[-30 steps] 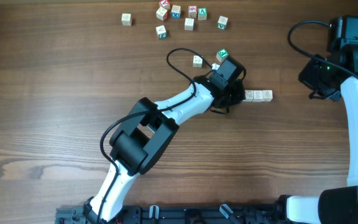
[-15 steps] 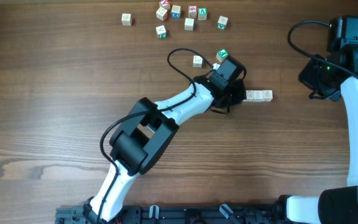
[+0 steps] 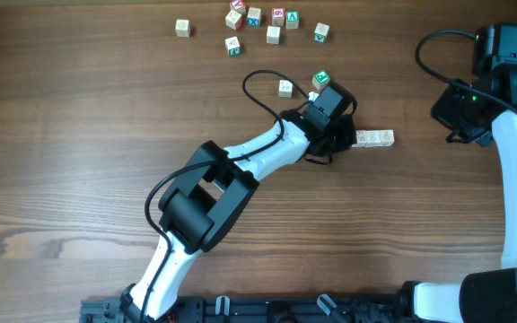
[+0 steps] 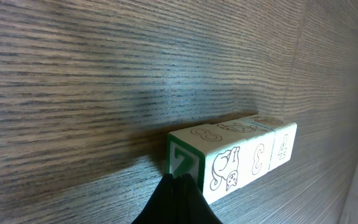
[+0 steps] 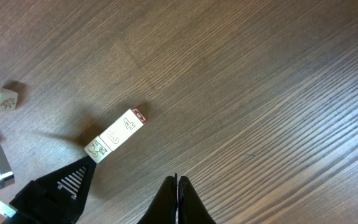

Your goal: Form a horizontal line

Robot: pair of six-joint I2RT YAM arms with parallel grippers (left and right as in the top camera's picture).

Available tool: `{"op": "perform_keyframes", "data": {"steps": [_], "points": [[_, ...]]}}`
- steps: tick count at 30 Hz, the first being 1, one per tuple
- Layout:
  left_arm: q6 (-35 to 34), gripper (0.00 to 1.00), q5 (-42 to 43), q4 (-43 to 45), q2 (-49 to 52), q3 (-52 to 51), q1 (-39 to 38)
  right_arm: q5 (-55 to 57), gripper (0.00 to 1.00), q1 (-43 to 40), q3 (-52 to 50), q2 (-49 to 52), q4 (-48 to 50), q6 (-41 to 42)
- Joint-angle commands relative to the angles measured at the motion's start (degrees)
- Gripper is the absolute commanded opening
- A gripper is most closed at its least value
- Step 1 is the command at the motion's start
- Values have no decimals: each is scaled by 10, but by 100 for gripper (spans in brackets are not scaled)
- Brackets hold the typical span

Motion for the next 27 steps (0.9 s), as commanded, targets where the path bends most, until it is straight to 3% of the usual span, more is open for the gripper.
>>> {"op": "perform_keyframes", "data": {"steps": [1, 11, 27], "points": [[-5, 4, 9, -2, 7, -2, -2, -4, 5, 0, -4, 7, 0, 7], [-5, 4, 9, -4, 7, -2, -2, 50, 4, 0, -5, 30, 5, 48], [-5, 4, 10, -34, 6, -2, 17, 47, 4, -3, -5, 204, 9, 83]]}}
